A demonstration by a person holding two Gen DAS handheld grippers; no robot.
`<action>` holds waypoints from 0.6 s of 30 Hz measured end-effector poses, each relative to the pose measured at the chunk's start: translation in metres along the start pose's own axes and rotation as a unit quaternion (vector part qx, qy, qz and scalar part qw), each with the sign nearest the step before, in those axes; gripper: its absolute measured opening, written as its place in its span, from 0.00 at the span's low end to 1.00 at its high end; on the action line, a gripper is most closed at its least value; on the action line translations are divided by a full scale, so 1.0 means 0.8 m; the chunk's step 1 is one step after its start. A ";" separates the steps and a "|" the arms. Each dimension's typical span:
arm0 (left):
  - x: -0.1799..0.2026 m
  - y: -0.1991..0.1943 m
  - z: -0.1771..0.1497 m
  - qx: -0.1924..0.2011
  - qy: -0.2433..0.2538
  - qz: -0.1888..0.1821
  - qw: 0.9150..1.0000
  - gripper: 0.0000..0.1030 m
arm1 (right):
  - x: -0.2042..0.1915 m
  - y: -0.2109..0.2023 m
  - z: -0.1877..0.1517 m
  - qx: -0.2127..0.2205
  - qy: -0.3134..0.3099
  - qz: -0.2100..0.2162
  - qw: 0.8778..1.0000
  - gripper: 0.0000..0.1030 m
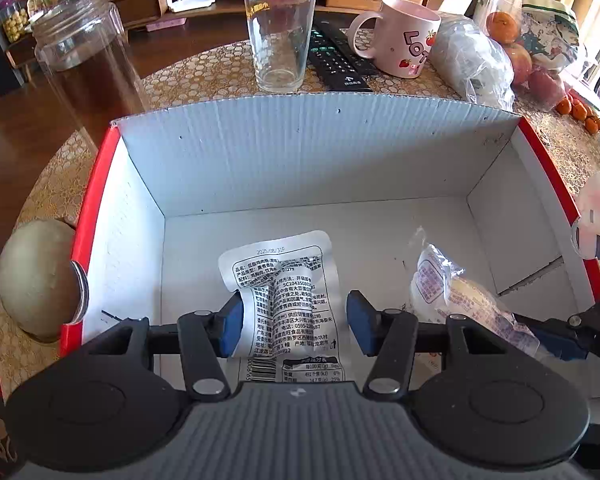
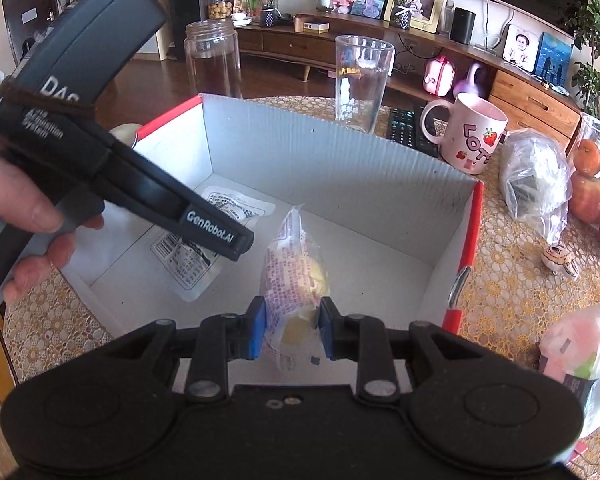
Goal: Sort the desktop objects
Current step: 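Carry both items into the red box and open both grippers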
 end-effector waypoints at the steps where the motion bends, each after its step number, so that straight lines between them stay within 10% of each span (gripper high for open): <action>1: 0.000 0.002 0.001 -0.007 -0.003 -0.002 1.000 0.52 | 0.000 0.000 -0.001 -0.001 0.003 0.001 1.000 0.27; 18: -0.011 -0.025 -0.004 -0.003 -0.044 0.000 0.999 0.65 | 0.004 -0.037 -0.007 0.026 0.014 0.025 0.999 0.49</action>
Point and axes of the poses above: each gripper's, at about its wrist camera, not at the fingertips, and y roughly the way its jaws point, x to its right, z to its top, the point moved 1 cm from there along y, roughly the way its jaws point, and after that the axes turned 10 degrees about z, right-handed, at the moved point
